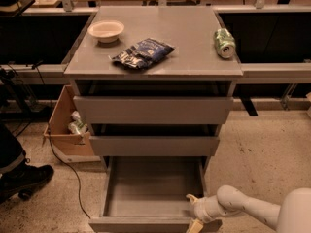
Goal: Close bottom drawer
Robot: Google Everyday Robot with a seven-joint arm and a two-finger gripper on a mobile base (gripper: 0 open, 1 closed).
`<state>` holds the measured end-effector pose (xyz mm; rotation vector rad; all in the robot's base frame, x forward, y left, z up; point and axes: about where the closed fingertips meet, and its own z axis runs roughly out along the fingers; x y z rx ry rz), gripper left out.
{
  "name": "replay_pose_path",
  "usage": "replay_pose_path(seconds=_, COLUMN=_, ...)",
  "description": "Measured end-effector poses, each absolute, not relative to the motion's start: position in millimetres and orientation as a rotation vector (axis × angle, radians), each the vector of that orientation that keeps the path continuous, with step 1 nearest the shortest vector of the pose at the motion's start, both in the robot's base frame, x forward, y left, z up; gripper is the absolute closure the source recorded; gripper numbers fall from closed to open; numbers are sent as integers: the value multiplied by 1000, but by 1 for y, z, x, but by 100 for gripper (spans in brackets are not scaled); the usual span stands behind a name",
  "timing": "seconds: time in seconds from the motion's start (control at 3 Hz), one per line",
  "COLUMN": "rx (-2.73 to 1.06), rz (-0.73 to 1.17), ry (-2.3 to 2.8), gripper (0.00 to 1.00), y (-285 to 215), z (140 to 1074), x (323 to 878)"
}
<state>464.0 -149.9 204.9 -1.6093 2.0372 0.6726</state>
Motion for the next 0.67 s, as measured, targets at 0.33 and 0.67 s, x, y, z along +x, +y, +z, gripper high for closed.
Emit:
replay_pose_path(seconds=0.33, rx=-1605, rz=693, ry=2007, gripper=0, y=-148, z=192, x=474)
replay_pose_path(seconds=0.67, rx=-1625, rz=690, ry=1982, gripper=17, y=-144, z=182, x=494)
